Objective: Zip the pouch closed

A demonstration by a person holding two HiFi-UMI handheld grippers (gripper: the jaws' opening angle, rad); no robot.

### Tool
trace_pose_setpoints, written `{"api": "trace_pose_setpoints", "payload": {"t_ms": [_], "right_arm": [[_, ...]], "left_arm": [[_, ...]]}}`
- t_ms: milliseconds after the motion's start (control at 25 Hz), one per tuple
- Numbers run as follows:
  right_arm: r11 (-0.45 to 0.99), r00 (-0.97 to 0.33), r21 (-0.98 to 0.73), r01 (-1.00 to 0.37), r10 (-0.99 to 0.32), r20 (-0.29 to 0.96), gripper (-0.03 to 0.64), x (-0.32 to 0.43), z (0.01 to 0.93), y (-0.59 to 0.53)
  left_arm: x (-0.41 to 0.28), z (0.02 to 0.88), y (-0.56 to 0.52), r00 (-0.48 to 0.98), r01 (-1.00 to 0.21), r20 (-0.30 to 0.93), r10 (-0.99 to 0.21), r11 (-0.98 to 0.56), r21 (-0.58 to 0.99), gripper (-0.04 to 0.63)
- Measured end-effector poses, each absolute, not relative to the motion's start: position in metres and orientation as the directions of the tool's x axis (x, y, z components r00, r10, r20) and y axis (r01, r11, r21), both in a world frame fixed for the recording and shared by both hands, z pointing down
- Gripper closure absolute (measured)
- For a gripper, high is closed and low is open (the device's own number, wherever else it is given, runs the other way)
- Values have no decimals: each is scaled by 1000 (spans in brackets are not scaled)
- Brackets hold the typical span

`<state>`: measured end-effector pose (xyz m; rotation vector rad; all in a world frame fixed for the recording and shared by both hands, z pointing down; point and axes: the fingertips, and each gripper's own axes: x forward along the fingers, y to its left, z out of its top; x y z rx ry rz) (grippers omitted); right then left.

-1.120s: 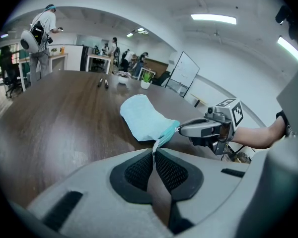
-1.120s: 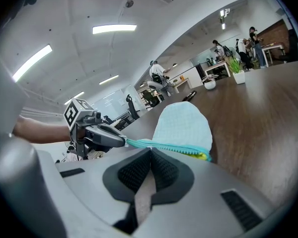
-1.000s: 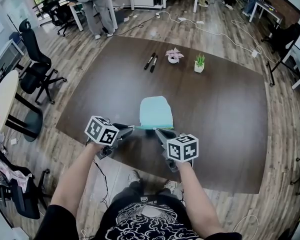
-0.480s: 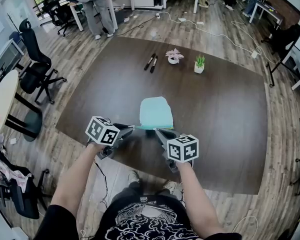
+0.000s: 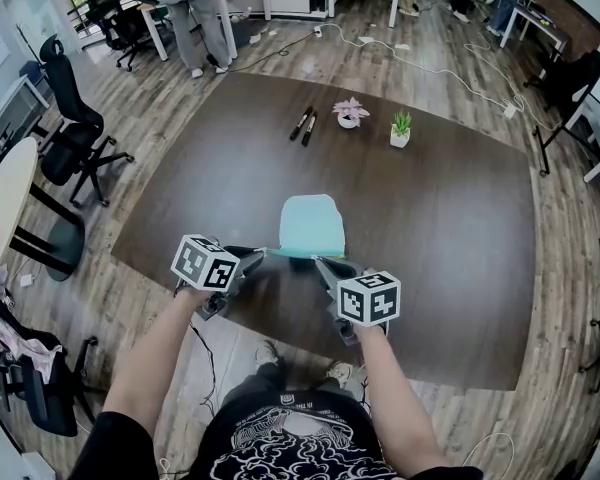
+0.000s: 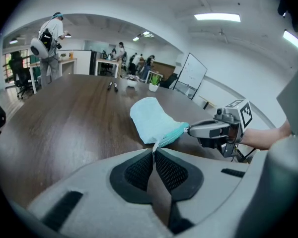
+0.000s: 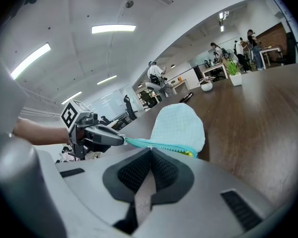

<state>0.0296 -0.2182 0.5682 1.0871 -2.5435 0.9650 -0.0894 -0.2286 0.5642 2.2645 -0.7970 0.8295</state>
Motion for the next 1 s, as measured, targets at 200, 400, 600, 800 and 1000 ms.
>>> {"api": "trace_pose_setpoints", "payload": {"t_ms": [200,400,600,800,1000], "right_arm": [[497,-693,-487,-718,-578,431,617,34,571,-219],[494,-689,-486,-721,-584,430,617,35,570,-220],[484,-680,-484,-729,-591,434,617,41,570,-220],[480,-676,-483,-732,-595,435,617,42,570,-220],[485,-680,-483,-729,-592,433,617,40,570,-219]], "left_arm": [[-86,563,-231,608,-703,717,-342,-651,286,572],[-86,563,-233,601,-710,718,-351,-648,277,572],[-95,566,-234,582,-732,726,-367,-626,270,572],[-97,566,-233,577,-737,727,-372,-621,267,572],[-98,567,-232,573,-741,729,-376,-618,263,572]]}}
